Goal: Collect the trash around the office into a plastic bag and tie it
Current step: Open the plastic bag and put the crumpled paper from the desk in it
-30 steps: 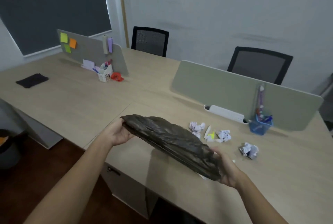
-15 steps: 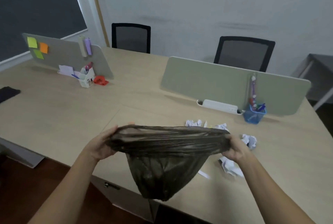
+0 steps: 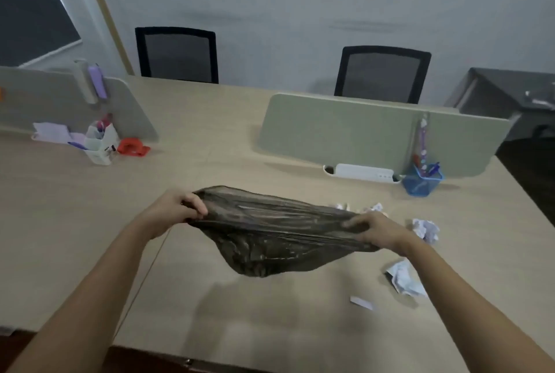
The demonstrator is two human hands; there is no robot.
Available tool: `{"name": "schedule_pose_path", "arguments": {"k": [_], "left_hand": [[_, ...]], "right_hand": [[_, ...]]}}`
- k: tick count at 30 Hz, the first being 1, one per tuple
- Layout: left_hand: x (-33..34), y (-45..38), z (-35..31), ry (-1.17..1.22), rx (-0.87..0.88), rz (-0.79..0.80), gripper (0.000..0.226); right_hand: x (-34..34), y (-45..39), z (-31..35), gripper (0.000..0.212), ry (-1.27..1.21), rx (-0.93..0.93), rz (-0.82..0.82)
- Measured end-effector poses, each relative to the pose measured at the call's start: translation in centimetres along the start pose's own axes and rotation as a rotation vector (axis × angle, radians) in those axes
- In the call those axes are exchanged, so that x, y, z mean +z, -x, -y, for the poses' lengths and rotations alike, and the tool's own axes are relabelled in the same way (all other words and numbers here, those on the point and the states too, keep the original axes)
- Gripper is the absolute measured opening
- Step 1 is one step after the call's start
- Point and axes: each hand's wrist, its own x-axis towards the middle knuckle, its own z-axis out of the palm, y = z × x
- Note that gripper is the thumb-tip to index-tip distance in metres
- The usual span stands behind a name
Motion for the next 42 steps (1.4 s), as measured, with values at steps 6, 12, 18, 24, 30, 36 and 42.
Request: {"name": "schedule_pose_path", "arguments": {"k": [6, 12, 18, 24, 30, 36, 42], "left_hand": [[1.7, -2.4, 0.3, -0.705, 0.09, 0.239, 0.08], [2.1, -3.2, -0.9, -0.535, -0.195, 0.483, 0.101], [2.5, -3.6, -3.0, -0.373, -0.294, 0.473, 0.069], [3.5, -3.9, -3.4, -0.34, -0.368, 0.462, 0.064], [4.8, -4.0, -4.4, -0.372, -0.354, 0.533, 0.064], [7.4, -4.2, -6.5, -0.343, -0.294, 0.554, 0.077], [10.6, -3.8, -8.5, -0.19, -0.165, 0.545, 0.06]], "right_hand": [[4.4, -1.6, 1.0, 0.055, 0.34, -0.195, 0.153], [4.6, -3.8, -4.3, 0.032, -0.507, 0.087, -0.06], [5.0, -11.9, -5.5, 0.08, 0.407, -0.063, -0.104], [9.1, -15.0, -6.1, 0.063, 0.782, -0.065, 0.063], [6.3, -12.3, -4.8, 0.024, -0.533, 0.045, -0.057], [5.9, -4.6, 2.2, 0.036, -1.25, -0.037, 0.754], [12.7, -6.1, 4.0, 0.04, -1.161, 0.406, 0.292]]}}
